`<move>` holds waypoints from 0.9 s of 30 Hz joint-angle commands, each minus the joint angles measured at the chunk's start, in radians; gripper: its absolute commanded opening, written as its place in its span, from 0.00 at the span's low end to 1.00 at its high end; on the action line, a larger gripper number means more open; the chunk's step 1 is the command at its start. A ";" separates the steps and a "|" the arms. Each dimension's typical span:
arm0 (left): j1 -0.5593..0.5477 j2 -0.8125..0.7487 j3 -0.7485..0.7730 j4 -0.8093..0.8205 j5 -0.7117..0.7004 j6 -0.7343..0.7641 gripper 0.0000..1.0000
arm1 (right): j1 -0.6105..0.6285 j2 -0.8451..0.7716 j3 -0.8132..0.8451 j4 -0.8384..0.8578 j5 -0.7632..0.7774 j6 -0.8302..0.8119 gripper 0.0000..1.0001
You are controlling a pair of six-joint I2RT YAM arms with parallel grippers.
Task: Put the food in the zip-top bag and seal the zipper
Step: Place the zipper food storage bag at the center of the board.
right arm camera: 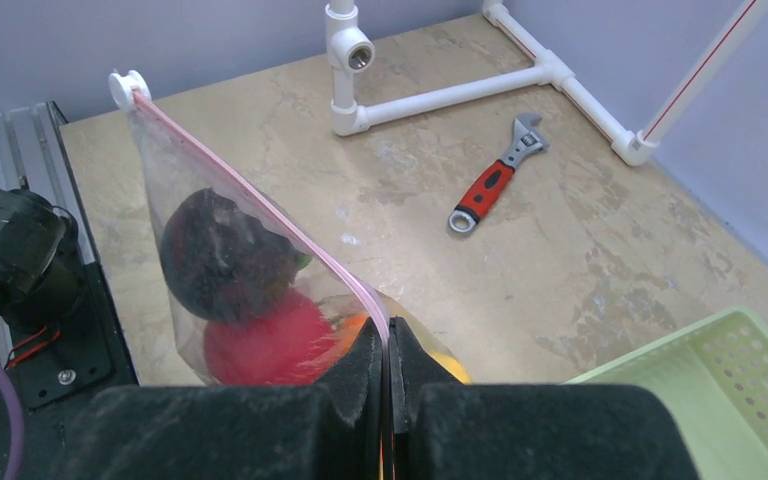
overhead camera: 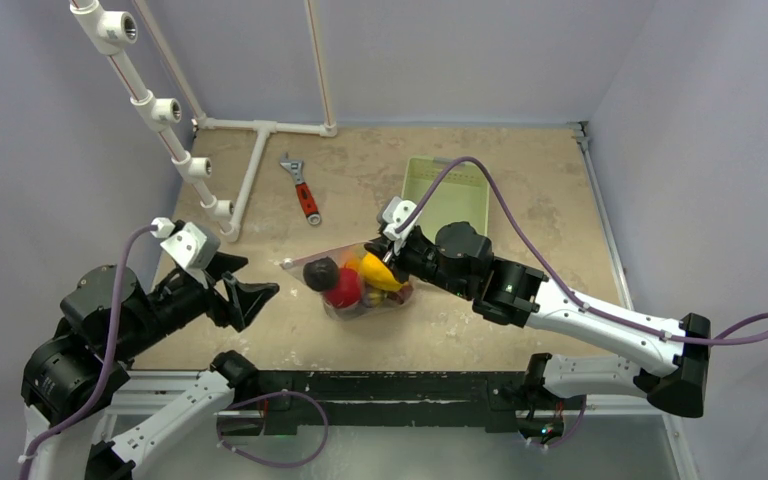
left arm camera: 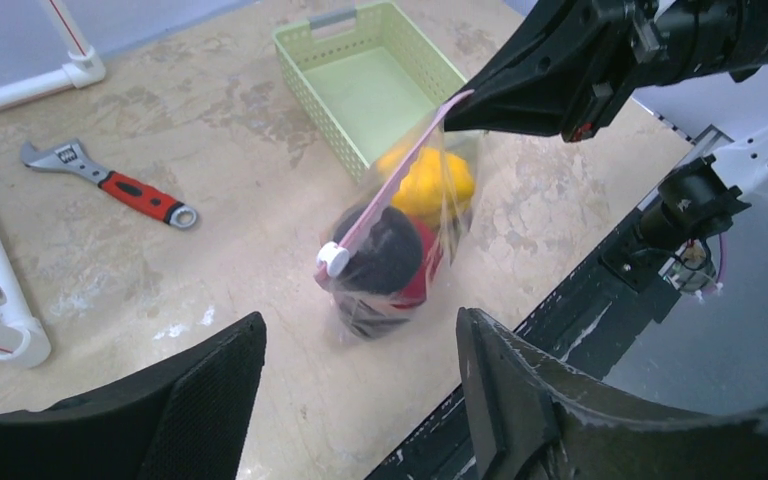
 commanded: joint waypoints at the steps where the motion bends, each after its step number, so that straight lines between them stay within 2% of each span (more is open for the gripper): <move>1: -0.003 0.012 0.003 0.113 -0.010 -0.008 0.71 | 0.003 -0.047 0.050 0.103 -0.029 -0.018 0.00; 13: -0.003 0.144 0.010 0.196 0.118 0.100 0.84 | 0.049 -0.041 0.083 0.097 -0.133 -0.043 0.00; 16: -0.002 0.169 -0.012 0.216 0.192 0.113 0.88 | 0.059 -0.030 0.105 0.079 -0.166 -0.046 0.00; 27: -0.003 0.253 -0.055 0.235 0.446 0.137 0.90 | 0.072 -0.005 0.140 0.065 -0.192 -0.060 0.00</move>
